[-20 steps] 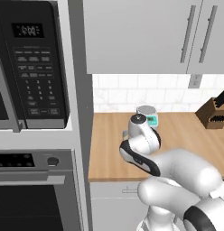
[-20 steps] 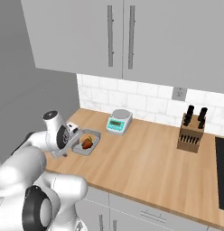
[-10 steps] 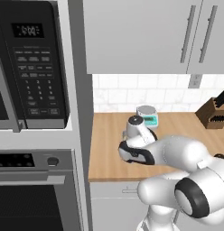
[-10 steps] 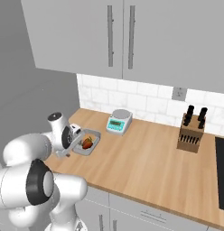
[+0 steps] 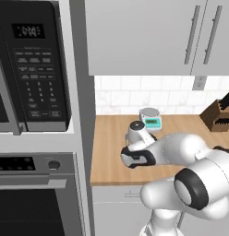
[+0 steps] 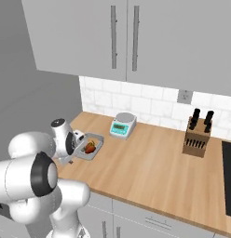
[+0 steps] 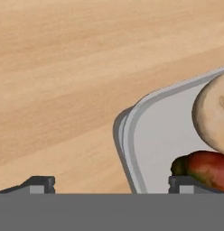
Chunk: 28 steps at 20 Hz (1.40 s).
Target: Take the meat container that has the chicken drumstick and place it on the second highest rack of the freezer. Then take the vegetable container that has the bell pepper and squash and place it on the highest rack of the freezer.
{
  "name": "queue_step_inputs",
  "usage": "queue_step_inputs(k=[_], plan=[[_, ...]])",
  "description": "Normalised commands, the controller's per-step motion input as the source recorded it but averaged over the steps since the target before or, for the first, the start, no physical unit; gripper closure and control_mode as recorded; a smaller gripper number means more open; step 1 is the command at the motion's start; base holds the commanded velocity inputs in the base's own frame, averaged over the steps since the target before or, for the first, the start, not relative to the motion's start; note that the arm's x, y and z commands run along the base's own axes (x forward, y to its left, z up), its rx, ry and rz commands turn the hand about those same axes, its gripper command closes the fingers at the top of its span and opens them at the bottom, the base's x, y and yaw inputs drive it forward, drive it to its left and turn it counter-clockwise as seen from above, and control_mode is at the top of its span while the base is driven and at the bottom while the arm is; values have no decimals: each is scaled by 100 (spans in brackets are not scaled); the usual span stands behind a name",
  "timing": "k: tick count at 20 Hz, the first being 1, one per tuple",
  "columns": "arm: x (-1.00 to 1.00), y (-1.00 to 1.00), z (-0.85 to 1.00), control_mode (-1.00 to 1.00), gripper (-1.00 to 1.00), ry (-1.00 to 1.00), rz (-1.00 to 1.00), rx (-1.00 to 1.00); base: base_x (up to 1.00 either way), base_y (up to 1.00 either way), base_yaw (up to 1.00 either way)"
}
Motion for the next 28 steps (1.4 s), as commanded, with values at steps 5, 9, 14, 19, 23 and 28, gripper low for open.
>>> queue_step_inputs(k=[5,9,14,19,23,28], plan=[[5,0,-9,-100,100,1,0,0,0,0,0],[5,0,-13,-100,100,1,0,0,0,0,0],[1,0,-10,-100,100,0,0,0,0,0,0],[0,0,-3,-100,100,0,0,0,0,0,0],[-7,0,20,-100,100,0,0,0,0,0,0],[-36,0,67,-100,100,0,0,0,0,0,0]])
